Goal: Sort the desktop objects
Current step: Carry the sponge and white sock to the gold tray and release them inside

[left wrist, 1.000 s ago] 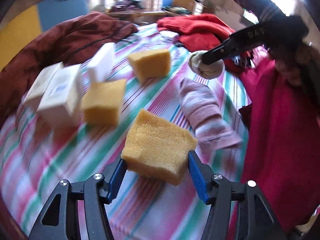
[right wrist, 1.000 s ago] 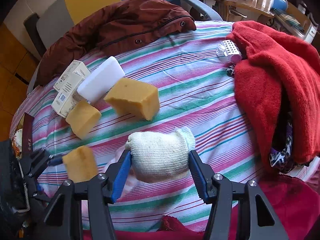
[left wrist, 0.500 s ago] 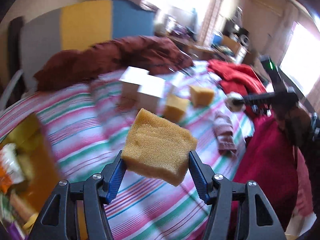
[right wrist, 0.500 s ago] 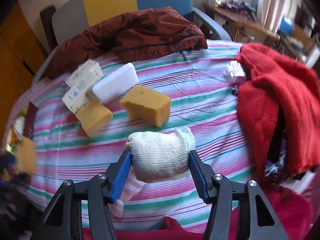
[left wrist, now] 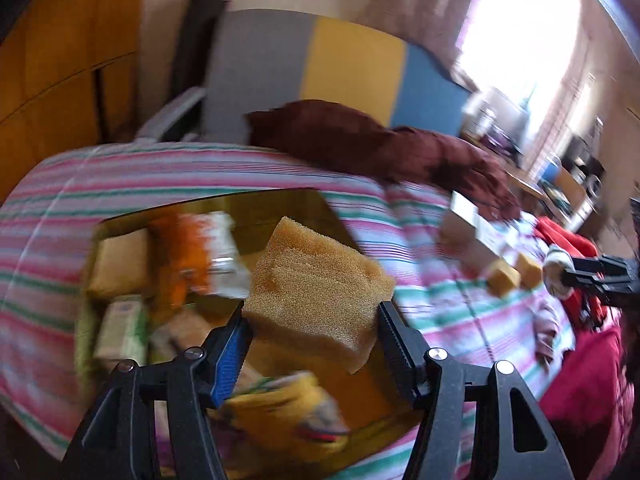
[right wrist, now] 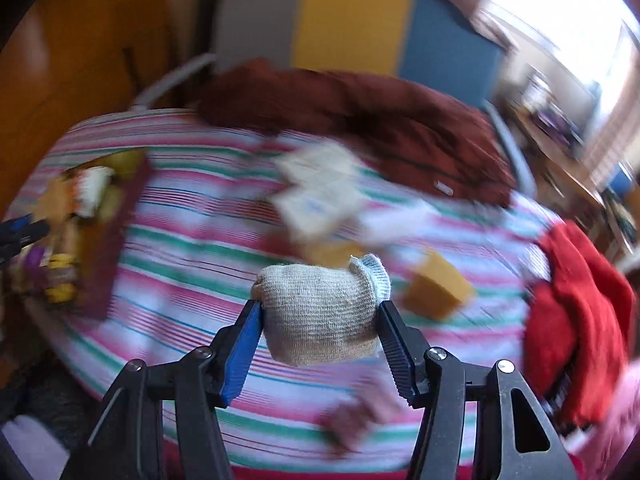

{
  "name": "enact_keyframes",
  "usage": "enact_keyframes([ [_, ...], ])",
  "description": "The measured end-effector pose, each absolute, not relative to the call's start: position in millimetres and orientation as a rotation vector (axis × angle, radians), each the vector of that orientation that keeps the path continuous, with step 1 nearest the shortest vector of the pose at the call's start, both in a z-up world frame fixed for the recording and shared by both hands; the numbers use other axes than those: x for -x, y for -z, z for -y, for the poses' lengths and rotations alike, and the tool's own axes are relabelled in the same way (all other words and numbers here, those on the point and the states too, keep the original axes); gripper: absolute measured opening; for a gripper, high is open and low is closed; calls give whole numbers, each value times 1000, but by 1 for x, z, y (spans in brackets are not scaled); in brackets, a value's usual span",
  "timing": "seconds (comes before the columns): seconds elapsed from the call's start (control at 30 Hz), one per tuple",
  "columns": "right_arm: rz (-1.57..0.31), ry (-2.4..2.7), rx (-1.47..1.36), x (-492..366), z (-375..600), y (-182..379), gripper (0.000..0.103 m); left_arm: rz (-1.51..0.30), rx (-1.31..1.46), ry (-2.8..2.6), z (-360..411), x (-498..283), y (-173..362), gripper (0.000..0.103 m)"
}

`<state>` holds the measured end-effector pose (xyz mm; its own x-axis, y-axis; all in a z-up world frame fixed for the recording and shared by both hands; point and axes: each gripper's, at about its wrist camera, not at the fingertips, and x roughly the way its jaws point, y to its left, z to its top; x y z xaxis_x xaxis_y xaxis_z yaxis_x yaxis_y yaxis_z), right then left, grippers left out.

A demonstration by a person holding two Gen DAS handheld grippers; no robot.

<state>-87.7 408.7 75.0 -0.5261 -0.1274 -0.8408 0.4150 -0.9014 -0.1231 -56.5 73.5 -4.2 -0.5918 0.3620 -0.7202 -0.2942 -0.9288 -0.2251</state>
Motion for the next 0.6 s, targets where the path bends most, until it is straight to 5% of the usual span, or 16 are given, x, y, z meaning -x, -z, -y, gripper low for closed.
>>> enact_keyframes([
  [0.6, -227, 2091, -1263, 82, -177, -15, 62, 270, 1270, -2583, 2, 68, 40, 70],
])
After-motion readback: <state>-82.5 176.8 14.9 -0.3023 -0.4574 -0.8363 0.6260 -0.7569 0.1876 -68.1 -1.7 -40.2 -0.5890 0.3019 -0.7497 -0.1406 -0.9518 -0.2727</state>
